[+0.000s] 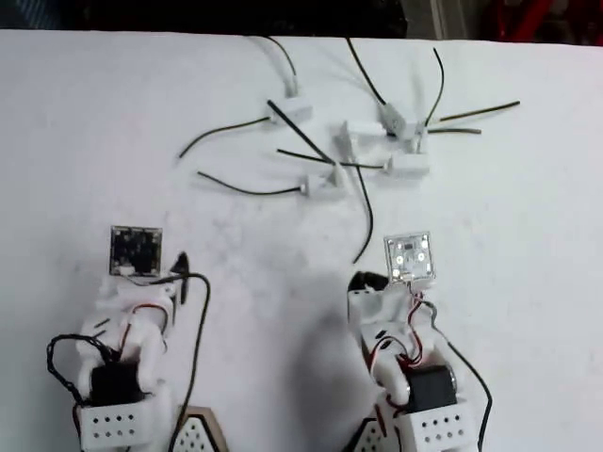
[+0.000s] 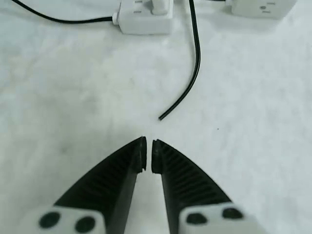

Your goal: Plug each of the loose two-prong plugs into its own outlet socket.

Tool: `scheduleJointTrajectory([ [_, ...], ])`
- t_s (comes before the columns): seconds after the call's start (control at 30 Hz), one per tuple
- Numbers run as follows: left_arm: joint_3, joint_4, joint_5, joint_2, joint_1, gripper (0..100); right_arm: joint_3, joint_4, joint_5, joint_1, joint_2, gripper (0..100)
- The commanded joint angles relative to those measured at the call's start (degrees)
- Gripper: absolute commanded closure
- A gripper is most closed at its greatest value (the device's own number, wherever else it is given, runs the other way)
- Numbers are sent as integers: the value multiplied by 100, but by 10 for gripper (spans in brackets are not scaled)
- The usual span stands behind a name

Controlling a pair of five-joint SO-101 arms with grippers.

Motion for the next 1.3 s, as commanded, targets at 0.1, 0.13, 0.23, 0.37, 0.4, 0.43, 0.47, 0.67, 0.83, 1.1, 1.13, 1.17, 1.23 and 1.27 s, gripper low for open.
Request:
scheduleJointTrajectory([
  [0.1, 0, 844, 44, -92, 365, 774, 53, 1349, 70, 57, -66, 978],
  [0.13, 0, 993, 44, -92, 356, 774, 53, 1552, 62, 57, -66, 978],
  [0.23, 0, 1433, 44, -92, 330, 774, 53, 1516, 62, 57, -57, 978],
  [0.37, 9, 1987, 44, -92, 330, 774, 53, 1516, 62, 48, -57, 978],
  [0.4, 9, 2084, 53, -92, 330, 774, 53, 1516, 62, 48, -57, 979],
  [0.43, 9, 2075, 62, -92, 330, 774, 53, 1516, 62, 48, -57, 979],
  [0.47, 9, 2075, 62, -92, 330, 774, 53, 1516, 62, 48, -57, 979],
  [0.67, 9, 2075, 62, -92, 330, 774, 53, 1516, 62, 48, -57, 979],
  [0.83, 9, 2075, 62, -92, 330, 774, 53, 1516, 62, 48, -57, 979],
  [1.1, 9, 2075, 62, -92, 330, 774, 53, 1516, 62, 48, -57, 979],
  [1.13, 9, 2075, 62, -92, 330, 774, 53, 1516, 62, 48, -57, 979],
  [1.17, 9, 2075, 62, -92, 330, 774, 53, 1516, 62, 48, -57, 979],
  [1.23, 9, 2075, 62, -92, 330, 774, 53, 1516, 62, 48, -57, 979],
  [1.27, 9, 2075, 62, -92, 330, 774, 53, 1516, 62, 48, -57, 979],
])
